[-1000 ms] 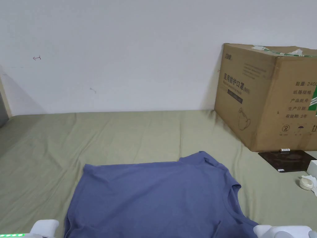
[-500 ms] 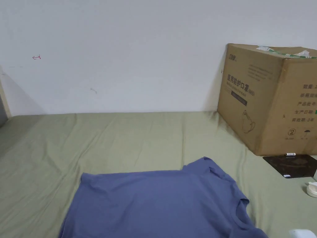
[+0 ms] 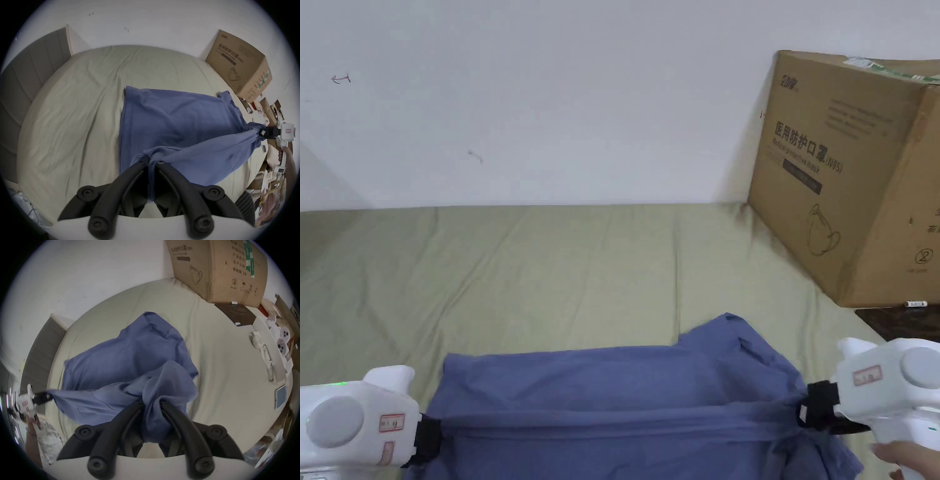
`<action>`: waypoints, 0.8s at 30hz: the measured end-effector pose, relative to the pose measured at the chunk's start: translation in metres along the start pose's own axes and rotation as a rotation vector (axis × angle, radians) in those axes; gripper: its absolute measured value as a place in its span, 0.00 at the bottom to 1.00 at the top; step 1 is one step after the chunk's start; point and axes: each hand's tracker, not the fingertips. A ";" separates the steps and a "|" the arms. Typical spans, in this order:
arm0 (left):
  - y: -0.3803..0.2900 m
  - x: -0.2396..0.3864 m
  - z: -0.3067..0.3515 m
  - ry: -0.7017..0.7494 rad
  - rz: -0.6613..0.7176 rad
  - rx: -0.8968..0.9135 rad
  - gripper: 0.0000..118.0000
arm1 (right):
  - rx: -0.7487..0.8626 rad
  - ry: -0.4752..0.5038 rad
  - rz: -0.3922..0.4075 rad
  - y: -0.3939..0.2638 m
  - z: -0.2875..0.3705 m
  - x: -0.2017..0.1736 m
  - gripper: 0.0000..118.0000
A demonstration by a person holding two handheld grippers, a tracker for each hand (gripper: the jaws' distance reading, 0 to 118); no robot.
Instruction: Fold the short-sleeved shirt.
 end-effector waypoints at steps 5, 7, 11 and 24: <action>0.005 -0.016 -0.038 -0.054 0.144 -0.067 0.73 | 0.070 -0.052 -0.023 0.020 -0.049 -0.006 0.86; 0.002 -0.022 -0.039 -0.057 0.178 -0.070 0.72 | 0.094 -0.096 0.002 0.016 -0.050 -0.013 0.98; -0.005 -0.019 -0.017 -0.041 0.148 -0.015 0.74 | 0.086 -0.104 0.114 0.002 -0.036 -0.024 0.99; -0.136 0.051 0.141 0.025 0.017 0.715 0.00 | 0.715 0.130 0.125 -0.167 0.111 -0.055 0.01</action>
